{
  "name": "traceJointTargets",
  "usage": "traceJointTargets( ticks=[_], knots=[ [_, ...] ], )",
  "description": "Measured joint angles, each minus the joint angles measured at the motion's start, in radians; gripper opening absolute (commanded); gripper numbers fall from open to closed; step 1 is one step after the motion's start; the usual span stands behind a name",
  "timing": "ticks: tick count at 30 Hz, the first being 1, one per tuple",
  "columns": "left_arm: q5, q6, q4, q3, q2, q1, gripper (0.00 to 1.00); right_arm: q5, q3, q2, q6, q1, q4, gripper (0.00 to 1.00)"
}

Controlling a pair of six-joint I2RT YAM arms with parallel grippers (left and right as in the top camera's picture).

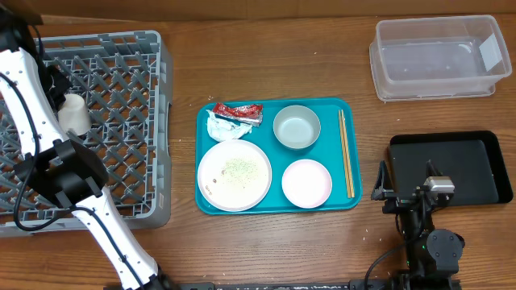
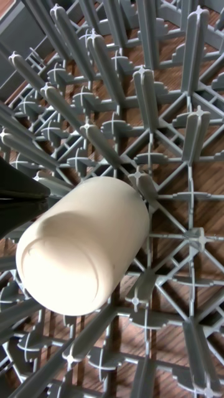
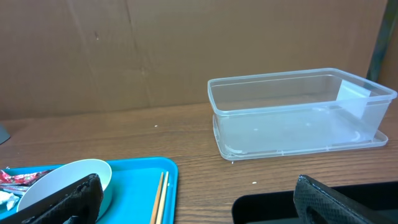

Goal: Sort waste into correct bins and load items into the dishwasher

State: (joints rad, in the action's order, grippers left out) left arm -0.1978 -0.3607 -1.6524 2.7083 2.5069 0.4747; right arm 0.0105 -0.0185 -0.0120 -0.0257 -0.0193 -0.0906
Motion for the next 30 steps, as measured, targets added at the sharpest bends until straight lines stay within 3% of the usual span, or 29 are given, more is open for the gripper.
traceJointTargets(
  ticks=[5,14,30],
  knots=[
    [0.050,-0.002,0.026,0.000,0.000,-0.002,0.04,0.000,0.000,0.000,0.000,0.000,0.000,1.00],
    [0.306,0.089,0.074,0.000,0.000,-0.002,0.04,0.000,0.000,0.000,0.000,0.000,0.000,1.00],
    [0.166,0.098,0.036,-0.023,0.000,0.013,0.04,0.000,0.000,0.000,0.000,0.000,0.000,1.00]
  ],
)
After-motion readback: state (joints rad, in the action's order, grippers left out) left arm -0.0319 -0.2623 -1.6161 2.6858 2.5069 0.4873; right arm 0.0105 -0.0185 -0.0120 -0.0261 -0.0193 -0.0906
